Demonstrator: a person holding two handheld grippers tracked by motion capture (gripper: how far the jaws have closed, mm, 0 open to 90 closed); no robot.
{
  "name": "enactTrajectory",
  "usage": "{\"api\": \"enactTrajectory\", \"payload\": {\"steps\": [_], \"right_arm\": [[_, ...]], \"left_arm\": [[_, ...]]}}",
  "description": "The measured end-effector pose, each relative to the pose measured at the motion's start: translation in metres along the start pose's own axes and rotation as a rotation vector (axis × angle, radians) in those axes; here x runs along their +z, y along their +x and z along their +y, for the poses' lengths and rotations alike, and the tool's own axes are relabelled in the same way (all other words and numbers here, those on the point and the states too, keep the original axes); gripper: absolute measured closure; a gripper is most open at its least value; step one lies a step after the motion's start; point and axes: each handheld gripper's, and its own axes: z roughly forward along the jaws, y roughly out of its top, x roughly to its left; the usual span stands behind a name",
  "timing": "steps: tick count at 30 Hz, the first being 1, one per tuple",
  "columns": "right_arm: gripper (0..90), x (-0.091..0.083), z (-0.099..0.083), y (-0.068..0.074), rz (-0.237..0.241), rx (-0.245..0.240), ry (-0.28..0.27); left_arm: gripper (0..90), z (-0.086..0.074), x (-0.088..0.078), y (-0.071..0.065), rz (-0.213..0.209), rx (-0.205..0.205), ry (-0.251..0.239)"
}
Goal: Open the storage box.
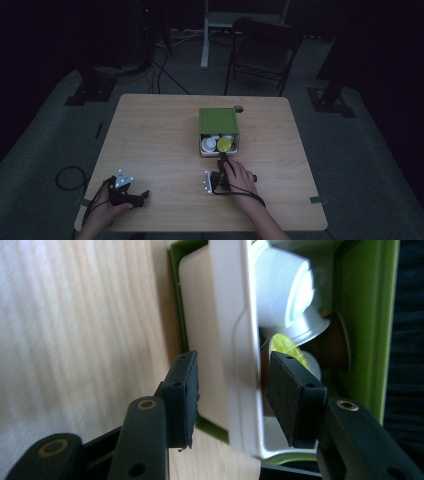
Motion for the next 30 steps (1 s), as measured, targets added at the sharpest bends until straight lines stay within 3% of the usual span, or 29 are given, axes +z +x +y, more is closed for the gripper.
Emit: {"api": "enactTrajectory", "payload": {"steps": [12, 18, 24, 30], "right_arm": [[60.8, 0.016, 0.011, 0.007, -0.045, -0.106, 0.035], [63.7, 0.022, 0.010, 0.007, -0.057, -0.095, 0.066], [70.9, 0.024, 0.010, 0.007, -0.082, -0.128, 0.068], [71.1, 0.025, 0.010, 0.006, -0.075, -0.136, 0.069]], "left_arm": [[1.8, 0.000, 0.000, 0.000, 0.000, 0.000, 0.000], [1.8, 0.000, 0.000, 0.000, 0.000, 0.001, 0.000], [1.8, 0.000, 0.000, 0.000, 0.000, 0.001, 0.000], [1.8, 0.000, 0.000, 0.000, 0.000, 0.000, 0.000]]}}
